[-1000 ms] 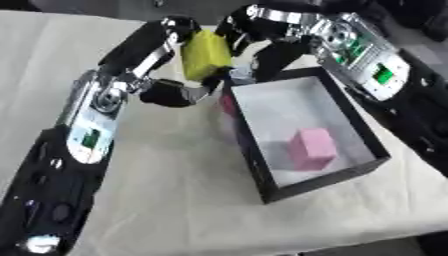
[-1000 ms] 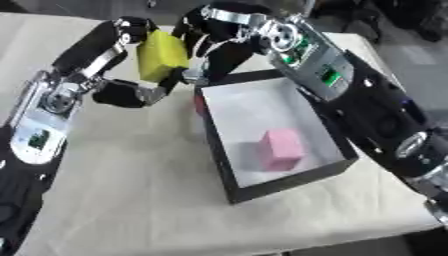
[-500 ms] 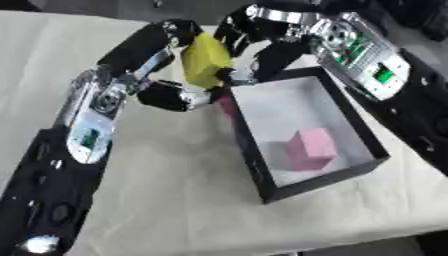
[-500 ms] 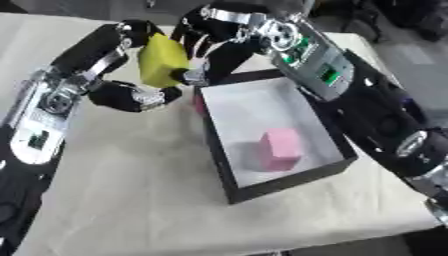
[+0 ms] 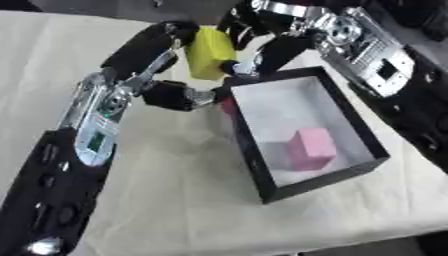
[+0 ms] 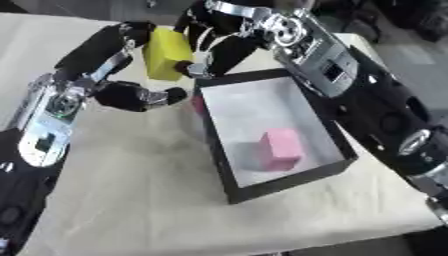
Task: Pick up the objects with one hand, pass them to the other hand, and then place them into the box on the other side of the table.
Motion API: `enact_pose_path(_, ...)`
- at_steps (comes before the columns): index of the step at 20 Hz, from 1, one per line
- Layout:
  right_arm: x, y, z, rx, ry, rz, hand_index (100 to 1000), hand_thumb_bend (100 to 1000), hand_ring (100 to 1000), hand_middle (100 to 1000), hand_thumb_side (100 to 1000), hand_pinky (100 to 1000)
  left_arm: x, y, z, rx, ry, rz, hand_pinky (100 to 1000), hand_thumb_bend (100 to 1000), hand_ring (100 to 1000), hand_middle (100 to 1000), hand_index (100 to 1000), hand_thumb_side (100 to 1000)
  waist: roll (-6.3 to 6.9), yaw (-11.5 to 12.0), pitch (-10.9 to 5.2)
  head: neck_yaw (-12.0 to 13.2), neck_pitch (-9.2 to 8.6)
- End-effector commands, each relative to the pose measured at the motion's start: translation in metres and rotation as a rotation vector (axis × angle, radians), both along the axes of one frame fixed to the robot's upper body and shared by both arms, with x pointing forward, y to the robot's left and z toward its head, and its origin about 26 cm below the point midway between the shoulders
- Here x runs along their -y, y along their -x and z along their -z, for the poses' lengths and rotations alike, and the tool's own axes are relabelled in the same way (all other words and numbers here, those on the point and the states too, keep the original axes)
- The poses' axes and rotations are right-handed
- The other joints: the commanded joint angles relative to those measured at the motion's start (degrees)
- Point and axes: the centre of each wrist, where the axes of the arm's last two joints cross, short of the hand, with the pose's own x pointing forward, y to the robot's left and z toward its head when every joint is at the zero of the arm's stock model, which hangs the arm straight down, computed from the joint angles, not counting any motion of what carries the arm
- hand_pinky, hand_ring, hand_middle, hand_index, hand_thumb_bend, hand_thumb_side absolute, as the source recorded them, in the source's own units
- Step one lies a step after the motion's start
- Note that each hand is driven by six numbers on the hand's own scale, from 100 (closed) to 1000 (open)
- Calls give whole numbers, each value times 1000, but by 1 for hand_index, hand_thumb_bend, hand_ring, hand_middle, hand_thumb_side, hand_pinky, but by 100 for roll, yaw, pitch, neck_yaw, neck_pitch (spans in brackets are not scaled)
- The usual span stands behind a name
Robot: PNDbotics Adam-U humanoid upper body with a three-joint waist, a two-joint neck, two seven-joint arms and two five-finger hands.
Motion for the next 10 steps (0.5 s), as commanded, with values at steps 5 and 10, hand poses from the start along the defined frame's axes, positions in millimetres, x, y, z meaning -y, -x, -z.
enact_pose_path(5,10,2,-16,46,4,28,587,100,749,462,124,726,5,0,-3,33,34,-78,933,615,800,706,824,811,-47,-10,-35,-27,-14)
enact_pose_path(10,11,3,-17,48,7,32,586,100,748,462,121,727,6,1,-1,37,43,-151,938,616,800,705,824,826,-49,-21,-41,-34,-14)
